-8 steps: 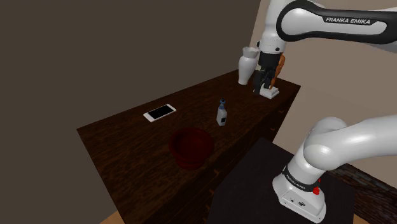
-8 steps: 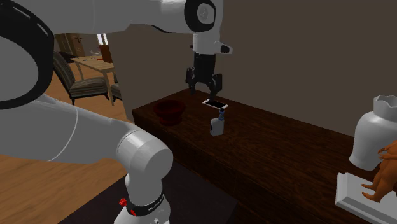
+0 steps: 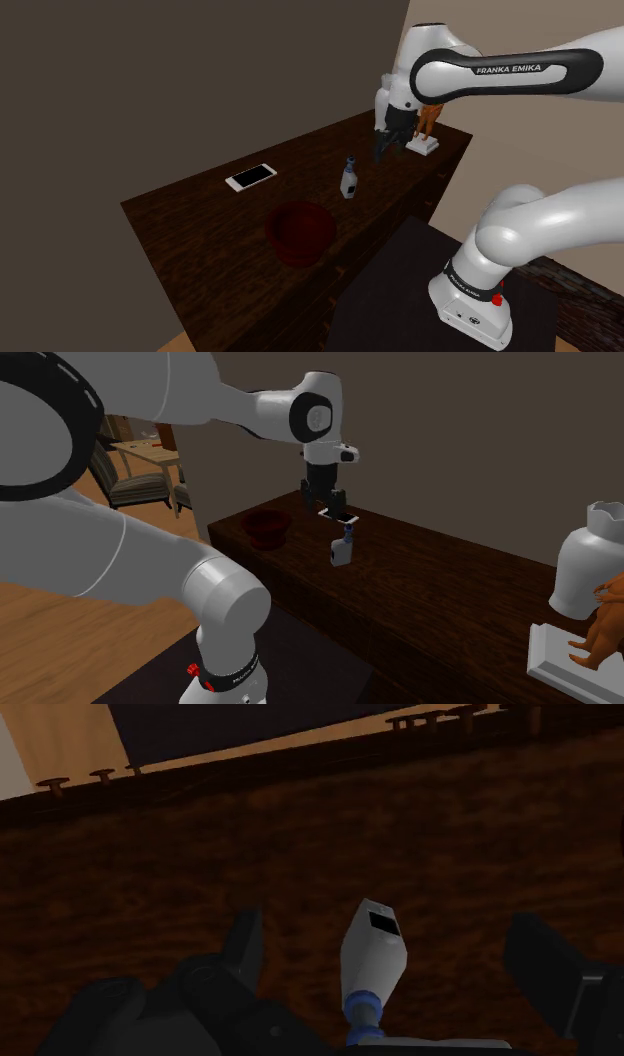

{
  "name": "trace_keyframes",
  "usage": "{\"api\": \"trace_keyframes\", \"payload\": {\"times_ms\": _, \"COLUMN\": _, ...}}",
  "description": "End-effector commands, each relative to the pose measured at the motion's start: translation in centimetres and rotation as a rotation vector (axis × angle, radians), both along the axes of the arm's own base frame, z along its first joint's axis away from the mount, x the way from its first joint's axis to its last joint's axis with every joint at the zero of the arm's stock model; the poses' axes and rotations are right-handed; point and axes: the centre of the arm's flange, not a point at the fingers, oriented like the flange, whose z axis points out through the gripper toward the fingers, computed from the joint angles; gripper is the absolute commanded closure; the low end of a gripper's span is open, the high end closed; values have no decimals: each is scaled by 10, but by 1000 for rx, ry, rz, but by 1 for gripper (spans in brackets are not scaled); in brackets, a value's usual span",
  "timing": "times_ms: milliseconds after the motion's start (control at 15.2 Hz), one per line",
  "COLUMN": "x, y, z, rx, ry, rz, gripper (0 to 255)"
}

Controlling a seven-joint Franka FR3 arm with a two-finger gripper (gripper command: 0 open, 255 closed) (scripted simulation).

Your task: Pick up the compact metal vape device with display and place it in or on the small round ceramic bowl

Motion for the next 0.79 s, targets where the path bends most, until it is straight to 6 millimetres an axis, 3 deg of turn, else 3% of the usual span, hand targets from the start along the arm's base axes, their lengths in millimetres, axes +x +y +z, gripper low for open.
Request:
{"api": "trace_keyframes", "payload": {"times_ms": 0, "x": 12, "y": 6, "z": -17, "rx": -10, "ry": -43, "rz": -68, "gripper": 0}}
{"api": "trace_keyframes", "payload": {"times_ms": 594, "x": 77, "y": 15, "z": -100, "rx": -57, "ry": -208, "rz": -356, "gripper": 0}}
{"api": "trace_keyframes", "payload": {"times_ms": 726, "x": 79, "y": 14, "z": -110, "rx": -57, "ry": -208, "rz": -356, "gripper": 0}}
